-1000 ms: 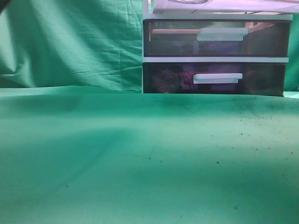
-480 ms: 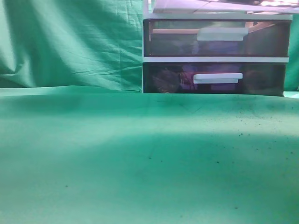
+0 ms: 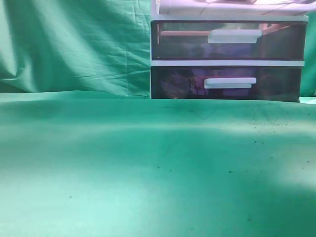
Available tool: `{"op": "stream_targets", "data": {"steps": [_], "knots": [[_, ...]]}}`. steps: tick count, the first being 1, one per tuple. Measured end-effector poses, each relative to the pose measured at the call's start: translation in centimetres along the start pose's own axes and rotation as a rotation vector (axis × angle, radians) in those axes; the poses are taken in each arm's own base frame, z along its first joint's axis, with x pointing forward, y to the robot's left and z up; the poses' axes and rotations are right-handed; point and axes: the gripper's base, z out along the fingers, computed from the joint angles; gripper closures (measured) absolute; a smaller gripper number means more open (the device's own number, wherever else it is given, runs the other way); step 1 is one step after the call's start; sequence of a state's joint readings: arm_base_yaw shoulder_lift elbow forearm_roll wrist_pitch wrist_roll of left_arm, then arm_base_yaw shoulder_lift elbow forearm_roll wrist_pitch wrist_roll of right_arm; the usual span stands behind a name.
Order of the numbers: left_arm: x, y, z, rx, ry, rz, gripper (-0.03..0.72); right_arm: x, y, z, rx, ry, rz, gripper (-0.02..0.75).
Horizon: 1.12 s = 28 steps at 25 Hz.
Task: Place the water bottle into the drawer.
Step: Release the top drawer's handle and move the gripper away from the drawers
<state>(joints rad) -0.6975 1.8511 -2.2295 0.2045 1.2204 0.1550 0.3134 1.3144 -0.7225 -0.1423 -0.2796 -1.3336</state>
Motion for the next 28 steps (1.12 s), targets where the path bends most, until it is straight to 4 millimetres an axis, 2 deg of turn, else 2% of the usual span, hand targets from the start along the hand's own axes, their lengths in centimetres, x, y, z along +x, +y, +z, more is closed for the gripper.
{"op": "stream_targets", "data": {"steps": [3,6,9,11,14,16,17,18,21,26,28], "knots": [[0.2,2.1,-5.8,-0.113,-0.067,-0.081,0.615,0.1,-0.7,2.7,-0.002,0.003,-0.017,0.654],[0.8,3.1,-11.1,-0.147,-0.157,-0.136,0.615,0.1,-1.4,5.7,0.002,0.005,-0.028,0.654],[2.2,3.4,-14.3,-0.144,-0.188,-0.165,0.615,0.2,-2.1,8.4,0.016,0.009,-0.015,0.654],[3.6,3.1,-15.1,-0.127,-0.163,-0.169,0.615,0.5,-2.7,9.9,0.032,0.017,-0.011,0.654],[6.1,2.5,-15.2,-0.106,-0.114,-0.179,0.615,1.4,-3.2,11.7,0.046,0.035,-0.014,0.654],[6.8,2.2,-15.1,-0.1,-0.105,-0.186,0.615,2.1,-3.5,12.7,0.042,0.051,-0.02,0.654],[7.8,2.0,-15.1,-0.095,-0.098,-0.197,0.615,2.4,-3.6,13.2,0.04,0.059,-0.02,0.654],[9.7,1.5,-15.0,-0.089,-0.092,-0.214,0.615,2.5,-3.8,13.6,0.04,0.061,-0.025,0.654],[11.6,1.0,-15.3,-0.082,-0.131,-0.242,0.615,2.8,-4.1,14.3,0.039,0.067,-0.027,0.654],[12.8,0.8,-15.9,-0.087,-0.18,-0.271,0.615,2.8,-4.2,14.5,0.041,0.067,-0.021,0.654],[12.9,1.0,-16.0,-0.108,-0.189,-0.279,0.615,2.8,-4.2,14.5,0.048,0.066,-0.011,0.542]]}}
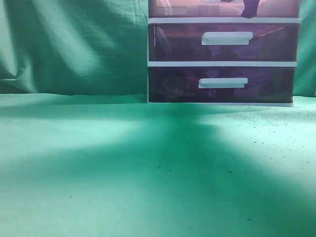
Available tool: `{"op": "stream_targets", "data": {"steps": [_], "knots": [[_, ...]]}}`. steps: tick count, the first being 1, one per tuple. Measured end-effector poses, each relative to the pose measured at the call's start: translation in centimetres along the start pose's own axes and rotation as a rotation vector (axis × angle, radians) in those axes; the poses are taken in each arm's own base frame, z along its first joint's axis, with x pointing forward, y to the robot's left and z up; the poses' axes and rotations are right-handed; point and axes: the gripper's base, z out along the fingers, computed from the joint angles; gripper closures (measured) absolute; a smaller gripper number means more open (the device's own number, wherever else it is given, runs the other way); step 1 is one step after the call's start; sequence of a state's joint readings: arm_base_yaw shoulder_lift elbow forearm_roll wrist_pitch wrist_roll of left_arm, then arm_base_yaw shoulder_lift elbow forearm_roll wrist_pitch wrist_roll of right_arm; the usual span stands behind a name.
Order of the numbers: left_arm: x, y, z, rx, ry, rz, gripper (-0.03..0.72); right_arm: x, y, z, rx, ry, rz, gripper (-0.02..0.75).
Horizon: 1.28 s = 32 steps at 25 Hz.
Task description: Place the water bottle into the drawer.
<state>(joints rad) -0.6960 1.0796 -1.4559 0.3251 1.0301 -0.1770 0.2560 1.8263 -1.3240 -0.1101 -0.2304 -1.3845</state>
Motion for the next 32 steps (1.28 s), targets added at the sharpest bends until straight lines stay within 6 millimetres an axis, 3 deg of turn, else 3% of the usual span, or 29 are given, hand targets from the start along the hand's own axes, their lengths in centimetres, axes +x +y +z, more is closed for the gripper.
{"op": "stream_targets", "data": {"steps": [3,6,12,15,19,24,27,29,32], "knots": [[0.0,0.2,0.0,-0.019,-0.006,-0.007,0.615,-0.6,-0.4,-0.3,0.011,-0.012,0.007,0.375],[-0.1,0.3,0.0,-0.036,-0.011,-0.006,0.615,-1.6,-0.1,-0.9,-0.009,-0.033,0.009,0.272],[-0.1,0.4,0.0,-0.043,-0.015,-0.006,0.615,-2.7,0.4,-3.1,-0.037,-0.053,0.037,0.263],[-0.1,0.4,0.0,-0.043,-0.015,-0.006,0.615,-3.7,-0.2,-5.0,-0.025,-0.065,0.113,0.263],[-0.1,0.4,-0.9,-0.016,-0.04,-0.029,0.615,-6.1,-2.8,-9.2,-0.016,-0.11,0.384,0.263],[1.1,1.1,-5.7,0.059,-0.151,-0.035,0.615,-8.8,-6.0,-16.4,-0.22,-0.28,0.832,0.263],[3.4,1.7,-8.4,0.077,-0.2,-0.038,0.615,-9.7,-7.0,-20.5,-0.385,-0.389,0.963,0.47],[5.9,1.9,-9.4,0.084,-0.205,-0.04,0.615,-10.0,-7.3,-23.1,-0.488,-0.433,1.013,0.626],[8.5,2.0,-10.3,0.101,-0.225,-0.044,0.615,-10.1,-7.9,-26.8,-0.589,-0.476,1.092,0.738]]}}
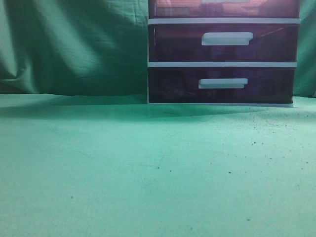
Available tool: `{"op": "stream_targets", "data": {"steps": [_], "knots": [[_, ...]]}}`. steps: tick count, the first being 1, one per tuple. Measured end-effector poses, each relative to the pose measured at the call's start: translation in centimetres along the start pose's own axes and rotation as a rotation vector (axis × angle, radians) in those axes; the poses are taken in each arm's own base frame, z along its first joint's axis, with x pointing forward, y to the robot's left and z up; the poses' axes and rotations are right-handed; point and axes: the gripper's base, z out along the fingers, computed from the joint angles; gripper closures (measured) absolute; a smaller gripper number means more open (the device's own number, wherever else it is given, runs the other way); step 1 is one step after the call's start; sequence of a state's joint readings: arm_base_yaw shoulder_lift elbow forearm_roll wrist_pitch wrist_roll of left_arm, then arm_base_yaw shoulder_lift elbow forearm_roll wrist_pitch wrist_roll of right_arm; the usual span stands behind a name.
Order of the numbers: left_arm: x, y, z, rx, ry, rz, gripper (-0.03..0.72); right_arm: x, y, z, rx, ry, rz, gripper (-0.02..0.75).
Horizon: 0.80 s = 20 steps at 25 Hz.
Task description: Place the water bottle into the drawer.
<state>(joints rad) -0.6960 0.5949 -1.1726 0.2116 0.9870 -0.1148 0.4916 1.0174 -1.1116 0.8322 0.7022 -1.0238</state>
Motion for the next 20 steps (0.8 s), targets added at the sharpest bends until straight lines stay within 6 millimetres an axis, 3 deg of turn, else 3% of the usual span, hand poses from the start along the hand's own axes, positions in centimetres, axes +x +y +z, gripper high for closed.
{"op": "stream_targets", "data": {"steps": [1,4,9,14,20], "knots": [[2.4,-0.2,-0.9,0.034,-0.03,-0.001,0.615,-0.2,0.7,-1.0,-0.022,0.001,0.024,0.738],[6.3,-0.4,-1.8,0.078,-0.108,-0.008,0.615,-0.1,2.3,-3.7,-0.031,0.007,0.092,0.738],[11.4,-0.6,-2.1,0.097,-0.221,-0.018,0.615,3.1,4.5,-7.1,0.073,-0.042,0.174,0.738],[14.3,-1.0,-0.2,0.106,-0.203,-0.026,0.615,7.2,6.0,-8.2,0.135,-0.082,0.206,0.738],[17.0,-1.5,2.4,0.119,-0.131,-0.135,0.615,12.4,6.7,-7.7,0.208,-0.086,0.249,0.738]]}}
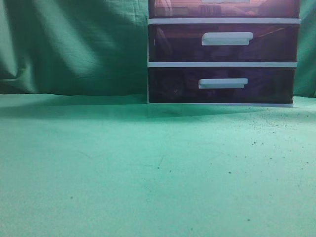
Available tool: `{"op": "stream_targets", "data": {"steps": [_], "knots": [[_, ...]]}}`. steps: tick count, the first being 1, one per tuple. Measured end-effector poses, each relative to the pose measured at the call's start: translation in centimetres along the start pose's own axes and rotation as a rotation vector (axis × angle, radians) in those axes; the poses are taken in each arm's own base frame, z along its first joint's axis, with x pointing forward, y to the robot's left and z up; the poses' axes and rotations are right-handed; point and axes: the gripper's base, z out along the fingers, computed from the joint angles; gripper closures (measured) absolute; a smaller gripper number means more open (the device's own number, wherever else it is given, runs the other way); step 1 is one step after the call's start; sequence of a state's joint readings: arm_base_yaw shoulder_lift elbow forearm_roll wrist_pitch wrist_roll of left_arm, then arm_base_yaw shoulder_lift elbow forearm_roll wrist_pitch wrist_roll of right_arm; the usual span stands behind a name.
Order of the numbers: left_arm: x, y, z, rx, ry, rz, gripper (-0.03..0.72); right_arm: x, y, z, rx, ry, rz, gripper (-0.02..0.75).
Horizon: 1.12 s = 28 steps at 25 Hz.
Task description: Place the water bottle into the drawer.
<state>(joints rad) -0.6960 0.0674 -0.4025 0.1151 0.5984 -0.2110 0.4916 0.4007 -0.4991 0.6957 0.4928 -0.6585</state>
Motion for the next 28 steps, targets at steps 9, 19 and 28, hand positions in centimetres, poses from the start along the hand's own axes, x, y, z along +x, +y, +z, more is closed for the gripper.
{"op": "stream_targets", "data": {"steps": [9,19,28], "knots": [[5.5,0.5,2.7,-0.024,0.143,-0.023,0.615,4.4,-1.1,1.4,0.085,0.014,0.115,0.738],[6.9,0.6,3.2,-0.025,0.167,-0.018,0.615,4.3,-1.0,1.4,0.073,0.004,0.16,0.738],[6.9,0.6,3.2,-0.024,0.165,-0.018,0.615,4.4,-1.1,0.7,0.105,-0.014,0.055,0.738]]}}
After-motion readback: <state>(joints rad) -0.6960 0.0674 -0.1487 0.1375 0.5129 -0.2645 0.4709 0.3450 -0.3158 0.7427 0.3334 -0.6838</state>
